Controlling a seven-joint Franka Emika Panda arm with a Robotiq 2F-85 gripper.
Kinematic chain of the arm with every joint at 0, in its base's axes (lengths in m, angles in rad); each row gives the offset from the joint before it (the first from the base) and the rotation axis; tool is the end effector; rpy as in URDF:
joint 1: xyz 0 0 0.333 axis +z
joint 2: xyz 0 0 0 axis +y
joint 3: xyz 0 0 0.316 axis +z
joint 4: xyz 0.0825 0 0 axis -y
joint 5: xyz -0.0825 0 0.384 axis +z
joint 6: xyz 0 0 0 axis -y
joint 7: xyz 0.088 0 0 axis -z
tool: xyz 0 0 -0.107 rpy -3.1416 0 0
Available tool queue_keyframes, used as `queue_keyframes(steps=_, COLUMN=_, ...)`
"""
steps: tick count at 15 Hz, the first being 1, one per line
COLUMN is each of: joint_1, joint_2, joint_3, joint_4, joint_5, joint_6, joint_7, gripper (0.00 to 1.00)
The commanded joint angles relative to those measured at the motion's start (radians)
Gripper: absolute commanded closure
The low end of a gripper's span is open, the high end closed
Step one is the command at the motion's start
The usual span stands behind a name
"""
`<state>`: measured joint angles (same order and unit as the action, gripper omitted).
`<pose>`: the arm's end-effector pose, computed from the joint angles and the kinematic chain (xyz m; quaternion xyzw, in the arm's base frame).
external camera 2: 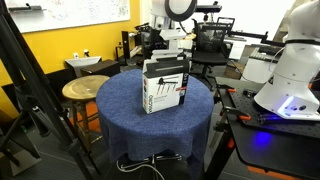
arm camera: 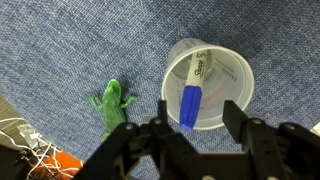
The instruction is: Take the marker out of the cup and put it on the table
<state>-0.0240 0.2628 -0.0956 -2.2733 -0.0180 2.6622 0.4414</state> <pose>0.5451 -0.0652 0.2535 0.9616 -0.2665 0.0654 0.0065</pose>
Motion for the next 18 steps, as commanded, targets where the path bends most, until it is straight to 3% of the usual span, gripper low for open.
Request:
queue_keyframes(steps=1, joint_1=0.026, joint_2=0.037, joint_3=-0.029, joint_4=0.038, joint_5=0.001, joint_6=0.011, joint_7=0.033, gripper=0.39)
queue_keyframes(steps=4, joint_1=0.028, joint_2=0.063, joint_3=-0.034, joint_4=0.062, joint_5=0.003, joint_6=0.004, joint_7=0.026, gripper=0.33)
queue_keyframes(steps=7, joint_1=0.035, joint_2=0.085, joint_3=-0.039, joint_4=0.079, joint_5=0.002, joint_6=0.000, joint_7=0.026, gripper=0.34)
queue_keyframes(steps=8, joint_1=0.037, joint_2=0.092, joint_3=-0.040, joint_4=0.084, joint_5=0.003, joint_6=0.000, joint_7=0.026, gripper=0.39)
queue_keyframes(steps=9, joint_1=0.039, joint_2=0.098, joint_3=-0.042, joint_4=0.088, joint_5=0.003, joint_6=-0.001, joint_7=0.027, gripper=0.56)
queue_keyframes(steps=10, joint_1=0.041, joint_2=0.102, joint_3=-0.043, joint_4=0.092, joint_5=0.004, joint_6=-0.002, joint_7=0.025, gripper=0.66)
queue_keyframes(steps=14, joint_1=0.049, joint_2=0.099, joint_3=-0.051, joint_4=0.097, joint_5=0.000, joint_6=-0.001, joint_7=0.026, gripper=0.99)
queue_keyframes(steps=18, joint_1=0.055, joint_2=0.091, joint_3=-0.051, joint_4=0.095, joint_5=-0.003, joint_6=0.003, joint_7=0.023, gripper=0.96)
